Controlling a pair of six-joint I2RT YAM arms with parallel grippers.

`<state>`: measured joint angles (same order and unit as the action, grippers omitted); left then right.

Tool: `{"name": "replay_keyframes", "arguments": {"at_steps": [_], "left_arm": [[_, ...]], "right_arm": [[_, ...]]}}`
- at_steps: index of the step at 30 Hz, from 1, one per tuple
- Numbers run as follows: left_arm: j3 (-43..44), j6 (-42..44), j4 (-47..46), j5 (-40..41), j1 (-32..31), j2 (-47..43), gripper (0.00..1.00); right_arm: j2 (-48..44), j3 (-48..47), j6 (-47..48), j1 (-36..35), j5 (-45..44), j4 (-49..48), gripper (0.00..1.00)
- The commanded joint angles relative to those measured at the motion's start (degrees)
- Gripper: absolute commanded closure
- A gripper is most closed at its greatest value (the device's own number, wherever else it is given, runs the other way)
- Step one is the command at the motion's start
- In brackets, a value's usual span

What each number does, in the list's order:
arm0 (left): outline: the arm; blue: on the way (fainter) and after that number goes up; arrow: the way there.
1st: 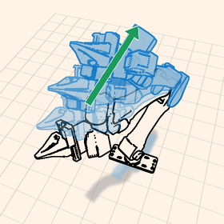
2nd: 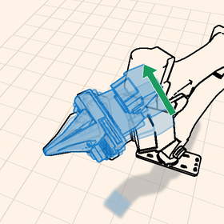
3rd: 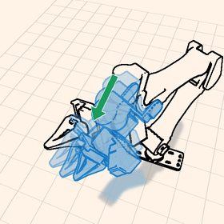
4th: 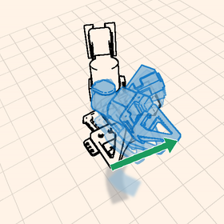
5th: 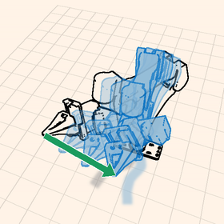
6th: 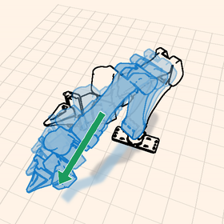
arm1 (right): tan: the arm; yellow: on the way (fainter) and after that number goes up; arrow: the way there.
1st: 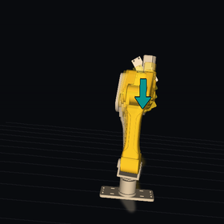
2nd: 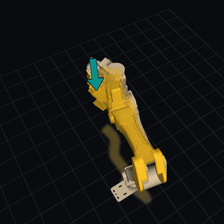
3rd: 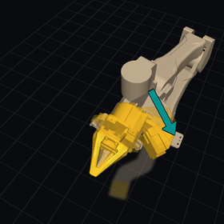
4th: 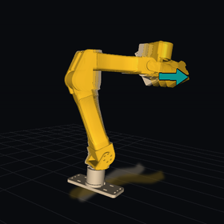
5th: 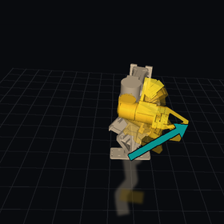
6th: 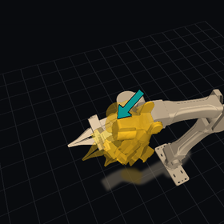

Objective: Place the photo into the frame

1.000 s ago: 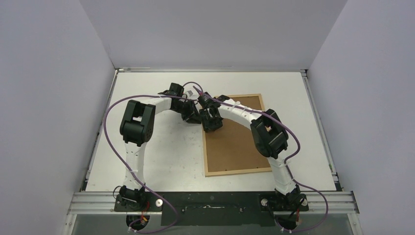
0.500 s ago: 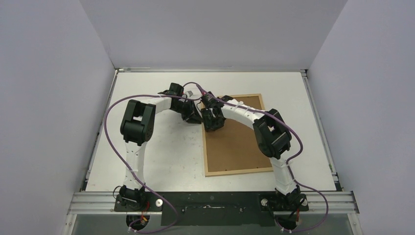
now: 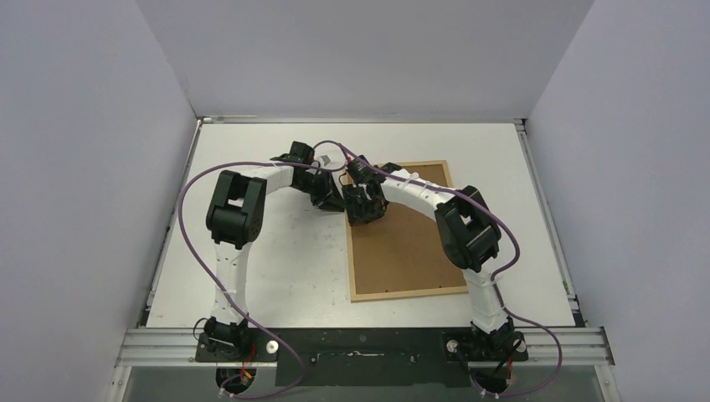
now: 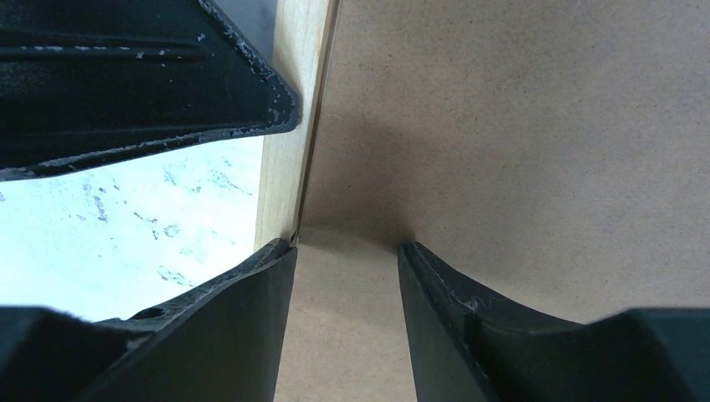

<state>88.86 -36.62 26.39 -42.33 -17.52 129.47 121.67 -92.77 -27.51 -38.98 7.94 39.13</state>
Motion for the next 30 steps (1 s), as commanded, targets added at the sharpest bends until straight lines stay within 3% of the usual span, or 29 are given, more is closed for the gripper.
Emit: {"name": "replay_keyframes", "arguments": {"at_steps": [1, 30], "left_arm": [[-0.4, 2.6, 3.5, 6.6, -0.1, 3.0, 0.82], [-1.3, 3.8, 5.0, 6.5, 0.4, 2.7, 0.82]], "right_arm": [[5.8, 2.0, 0.9, 0.2, -2.7, 0.7, 0.51], [10.5, -0.4, 0.5, -2.4, -9.4, 3.5, 0.56]]}}
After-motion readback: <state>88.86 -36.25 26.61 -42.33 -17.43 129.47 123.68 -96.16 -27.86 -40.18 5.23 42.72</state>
